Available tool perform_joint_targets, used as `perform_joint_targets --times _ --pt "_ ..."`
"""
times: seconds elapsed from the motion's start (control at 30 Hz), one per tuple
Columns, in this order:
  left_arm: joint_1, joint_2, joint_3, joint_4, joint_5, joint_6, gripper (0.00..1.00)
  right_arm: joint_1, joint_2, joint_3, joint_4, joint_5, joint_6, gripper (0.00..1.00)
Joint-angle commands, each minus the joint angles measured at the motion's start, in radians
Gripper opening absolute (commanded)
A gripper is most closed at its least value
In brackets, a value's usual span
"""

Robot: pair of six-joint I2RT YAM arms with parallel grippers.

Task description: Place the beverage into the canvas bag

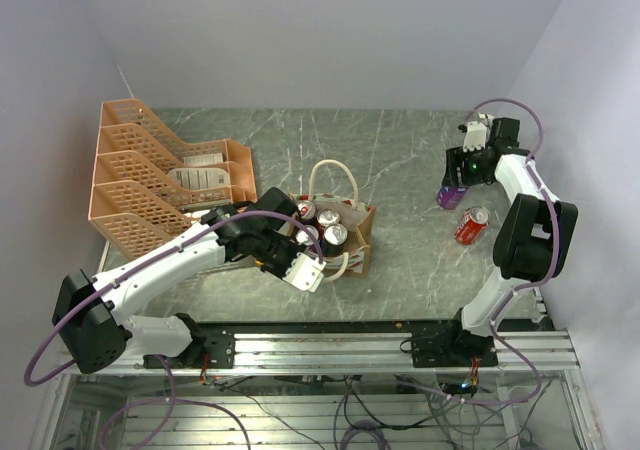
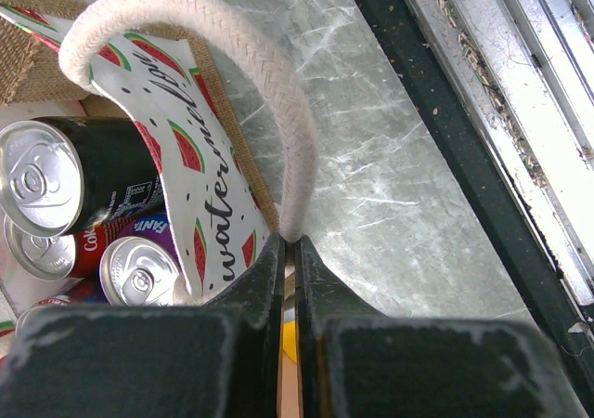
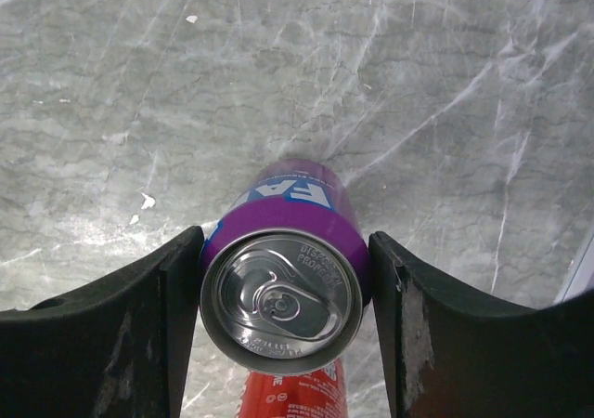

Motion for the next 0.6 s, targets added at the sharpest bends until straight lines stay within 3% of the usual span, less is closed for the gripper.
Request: perform_joint_targets --times 0.0,0.33,0.57 --pt "-0.012 -0.006 0.001 0.022 0.03 0.004 0.07 -0.01 -0.012 0.038 -0.011 -0.052 -0.024 0.54" --pt "-0.012 -0.012 0.002 0.017 0.043 0.003 0.08 -0.001 -0.166 0.025 -0.056 -0.139 -0.038 0.0" --pt "-0.012 -0.048 -0.031 0.042 0.037 -0.005 0.12 0.093 -0.371 0.011 -0.13 -0.294 -0.082 0.0"
